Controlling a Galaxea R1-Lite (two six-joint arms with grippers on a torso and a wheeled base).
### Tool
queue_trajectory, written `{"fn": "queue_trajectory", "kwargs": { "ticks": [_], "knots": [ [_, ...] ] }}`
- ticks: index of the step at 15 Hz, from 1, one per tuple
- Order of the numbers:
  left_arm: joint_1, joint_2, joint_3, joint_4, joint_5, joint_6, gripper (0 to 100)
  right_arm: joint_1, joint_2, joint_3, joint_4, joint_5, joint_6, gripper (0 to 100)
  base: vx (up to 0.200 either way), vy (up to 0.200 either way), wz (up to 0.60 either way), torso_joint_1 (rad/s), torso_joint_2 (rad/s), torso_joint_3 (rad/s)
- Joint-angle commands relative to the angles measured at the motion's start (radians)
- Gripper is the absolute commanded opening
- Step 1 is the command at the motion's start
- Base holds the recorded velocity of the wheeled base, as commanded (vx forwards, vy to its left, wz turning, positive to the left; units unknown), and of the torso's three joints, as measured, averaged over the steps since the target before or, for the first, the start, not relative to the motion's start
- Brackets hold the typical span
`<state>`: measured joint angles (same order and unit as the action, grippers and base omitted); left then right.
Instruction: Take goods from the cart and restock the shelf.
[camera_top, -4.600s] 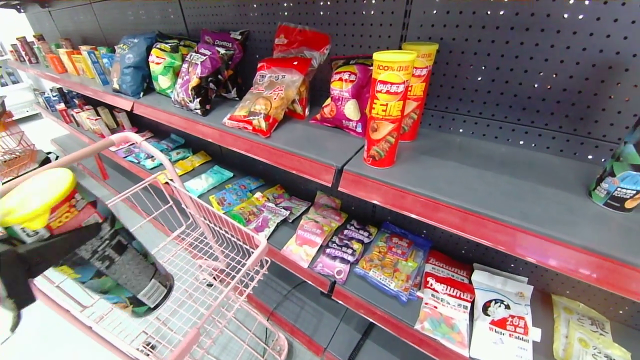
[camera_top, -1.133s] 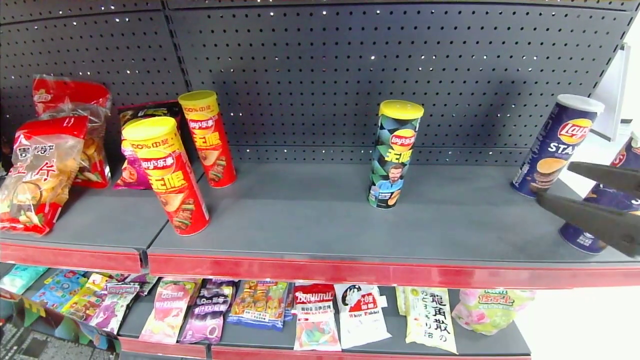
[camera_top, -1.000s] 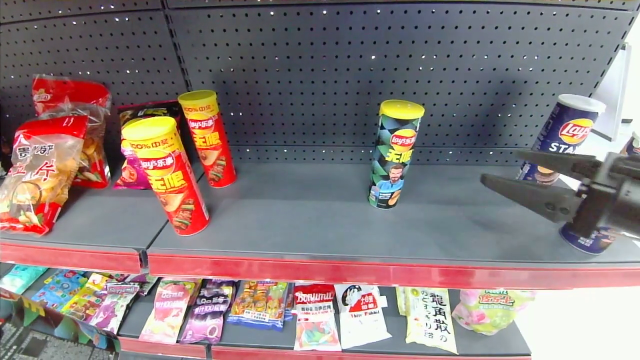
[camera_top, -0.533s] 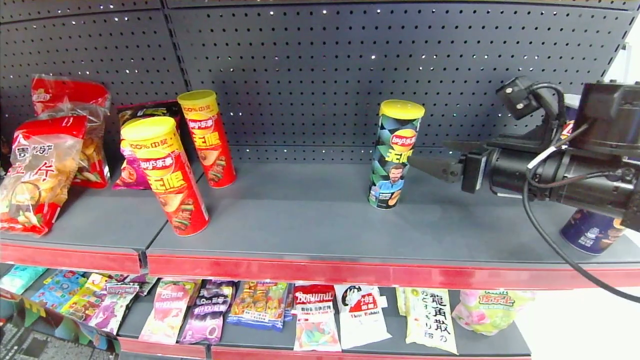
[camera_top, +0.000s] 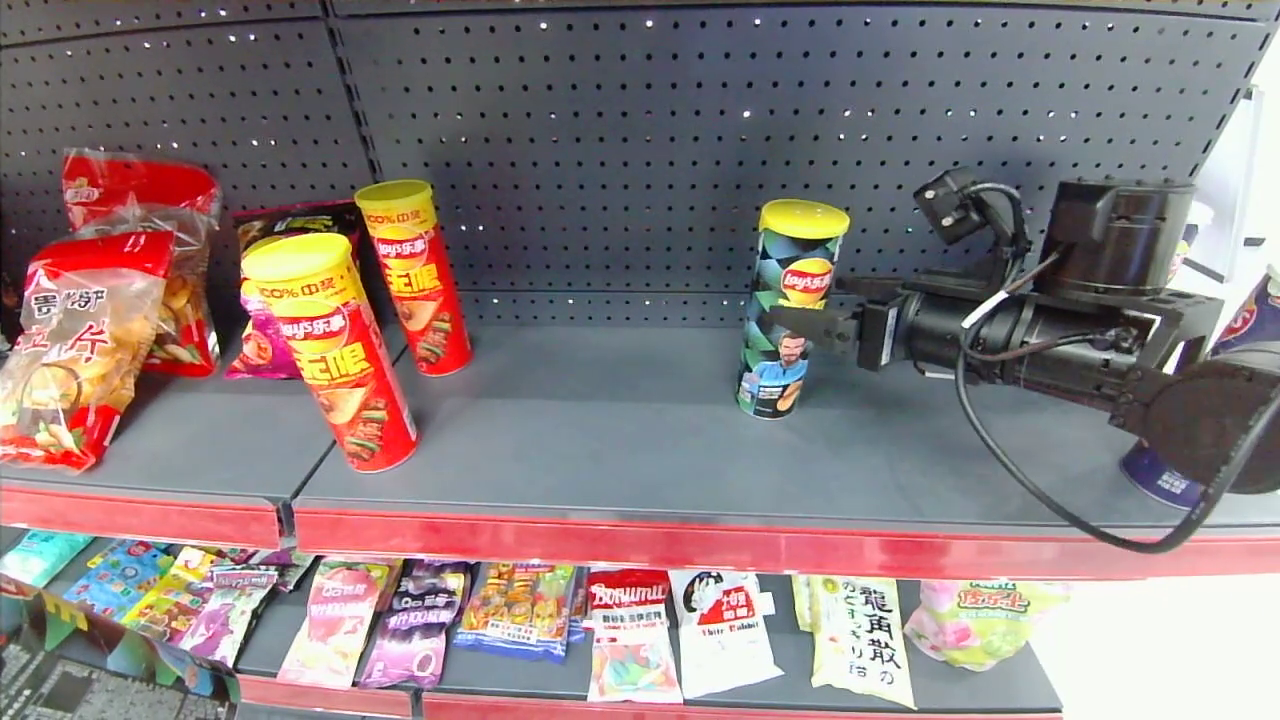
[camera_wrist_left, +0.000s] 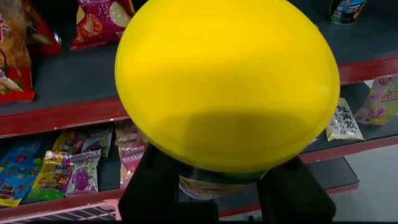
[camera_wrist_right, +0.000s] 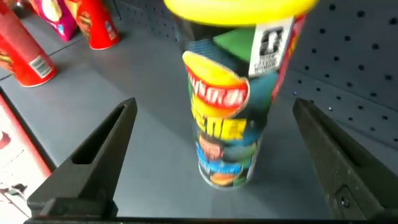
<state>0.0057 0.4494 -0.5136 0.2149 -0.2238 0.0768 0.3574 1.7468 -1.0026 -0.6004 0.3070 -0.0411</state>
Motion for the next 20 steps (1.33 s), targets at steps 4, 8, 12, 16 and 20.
{"fn": "queue_trajectory", "kwargs": {
  "ticks": [4,8,12,16,20],
  "knots": [
    [0.000,0.000,0.001,0.000,0.001,0.000,0,0.002,0.120,-0.117,-0.001,0.000,0.000,100,0.000,0.000,0.00,0.000,0.00,0.000],
    [0.000,0.002,0.003,0.001,0.000,0.000,0,0.005,0.194,-0.211,-0.002,-0.019,0.000,100,0.000,0.000,0.00,0.000,0.00,0.000],
    [0.000,0.002,0.009,0.001,0.000,0.000,0,0.026,0.177,-0.194,-0.001,-0.048,0.000,0,0.000,0.000,0.00,0.000,0.00,0.000],
    [0.000,0.000,0.014,0.001,-0.002,0.000,0,0.101,0.079,-0.160,0.014,-0.129,0.000,0,0.000,0.000,0.00,0.000,0.00,0.000],
    [0.000,-0.001,0.014,0.001,-0.002,0.000,0,0.163,-0.023,-0.034,0.013,-0.189,0.015,0,0.000,0.000,0.00,0.000,0.00,0.000]
  ]
}}
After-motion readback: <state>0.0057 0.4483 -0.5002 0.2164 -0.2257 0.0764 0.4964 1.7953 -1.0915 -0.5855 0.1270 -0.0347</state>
